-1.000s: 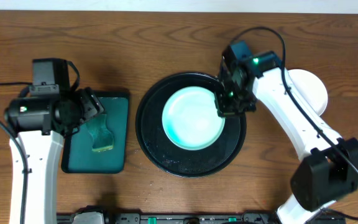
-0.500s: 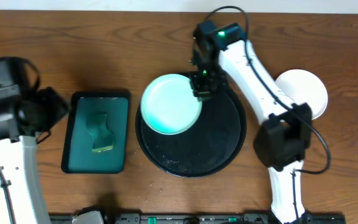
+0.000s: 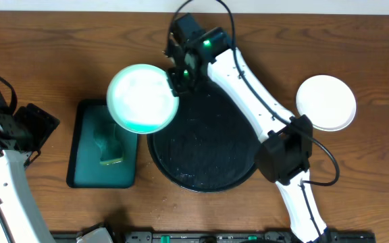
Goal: Clean dirty plates on tray and stack at the side
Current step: 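Lift the pale-green plate with the right gripper and tilt it up, then swing the held plate left over the basin with the right gripper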
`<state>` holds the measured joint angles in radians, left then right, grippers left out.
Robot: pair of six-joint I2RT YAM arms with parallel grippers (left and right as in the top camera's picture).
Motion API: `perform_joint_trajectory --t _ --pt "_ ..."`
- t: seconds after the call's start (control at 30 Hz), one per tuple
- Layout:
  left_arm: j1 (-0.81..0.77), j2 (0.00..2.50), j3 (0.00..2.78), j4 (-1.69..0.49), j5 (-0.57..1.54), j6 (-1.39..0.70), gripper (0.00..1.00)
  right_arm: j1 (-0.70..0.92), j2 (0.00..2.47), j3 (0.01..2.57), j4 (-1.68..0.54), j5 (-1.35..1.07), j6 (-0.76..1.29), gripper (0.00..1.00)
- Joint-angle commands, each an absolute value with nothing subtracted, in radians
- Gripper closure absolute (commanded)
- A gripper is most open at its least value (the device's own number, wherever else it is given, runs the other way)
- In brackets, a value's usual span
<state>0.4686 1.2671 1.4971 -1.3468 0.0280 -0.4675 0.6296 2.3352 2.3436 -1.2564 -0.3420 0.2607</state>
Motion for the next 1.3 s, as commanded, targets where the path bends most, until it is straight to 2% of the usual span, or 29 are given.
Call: perform_joint_trajectory --t 0.0,0.4,0.9,1.27 --pt "0.474 1.268 1.523 -1.358 0.041 -0.465 0.19 0.678 2.35 2.37 -1.196 -0.345 0.293 0.98" --pt "0.476 1.268 1.523 -1.364 0.037 -0.449 0.19 0.851 2.35 2.37 -1.071 0.054 0.241 0.99" --pt "0.476 1.268 1.523 -1.358 0.037 -0.446 0.19 1.094 2.35 2.37 -0.979 0.781 -0.051 0.99" --pt "0.476 1.268 1.523 -1.357 0.037 -0.447 0.19 1.133 2.35 2.37 -0.892 0.944 -0.138 0.99"
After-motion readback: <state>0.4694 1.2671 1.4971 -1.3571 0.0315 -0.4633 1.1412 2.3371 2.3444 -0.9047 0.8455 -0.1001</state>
